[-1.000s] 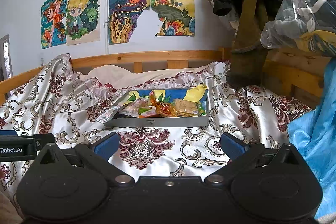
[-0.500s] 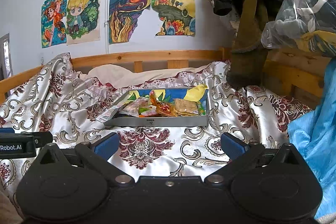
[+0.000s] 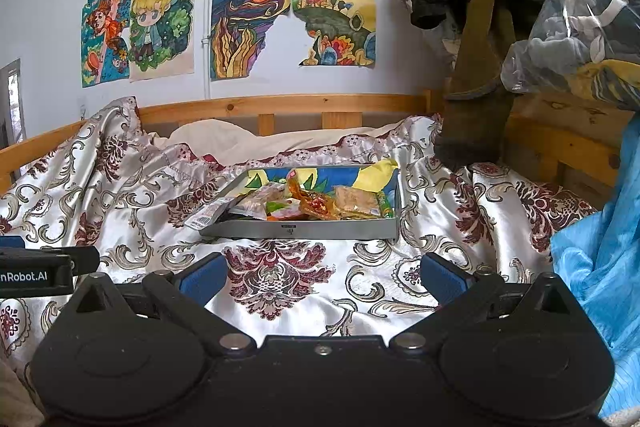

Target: Organize snacks

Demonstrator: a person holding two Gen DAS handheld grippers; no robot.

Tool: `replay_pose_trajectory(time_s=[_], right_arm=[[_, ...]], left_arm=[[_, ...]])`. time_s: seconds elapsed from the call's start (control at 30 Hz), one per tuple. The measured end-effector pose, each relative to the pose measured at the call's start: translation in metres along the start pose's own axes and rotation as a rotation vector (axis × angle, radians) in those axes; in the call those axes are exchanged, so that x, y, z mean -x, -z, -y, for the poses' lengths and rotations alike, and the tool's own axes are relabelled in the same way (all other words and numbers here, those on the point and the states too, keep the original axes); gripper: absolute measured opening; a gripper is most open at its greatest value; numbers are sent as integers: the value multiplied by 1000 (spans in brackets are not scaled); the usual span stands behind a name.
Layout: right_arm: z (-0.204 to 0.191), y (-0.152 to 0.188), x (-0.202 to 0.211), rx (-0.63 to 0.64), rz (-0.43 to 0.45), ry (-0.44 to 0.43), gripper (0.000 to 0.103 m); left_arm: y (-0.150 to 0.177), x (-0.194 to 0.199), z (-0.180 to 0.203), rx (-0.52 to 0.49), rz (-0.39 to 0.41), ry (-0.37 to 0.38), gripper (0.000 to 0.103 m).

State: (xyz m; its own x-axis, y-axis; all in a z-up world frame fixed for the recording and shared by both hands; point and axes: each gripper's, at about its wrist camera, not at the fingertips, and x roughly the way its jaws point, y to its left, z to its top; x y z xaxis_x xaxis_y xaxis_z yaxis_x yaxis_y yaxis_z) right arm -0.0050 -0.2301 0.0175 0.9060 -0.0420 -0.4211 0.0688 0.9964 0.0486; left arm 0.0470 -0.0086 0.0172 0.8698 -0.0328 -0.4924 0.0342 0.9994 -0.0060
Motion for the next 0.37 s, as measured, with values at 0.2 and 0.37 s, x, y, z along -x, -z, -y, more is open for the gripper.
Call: replay_pose_trajectory(time_s=[0.2, 0.37], right_arm=[[-1, 1, 0, 4, -1, 0, 102], [-2, 1, 1, 7, -3, -1, 102]], left_arm=[[0, 1, -1, 1, 5, 5, 103], [0, 1, 0, 2, 4, 6, 103]])
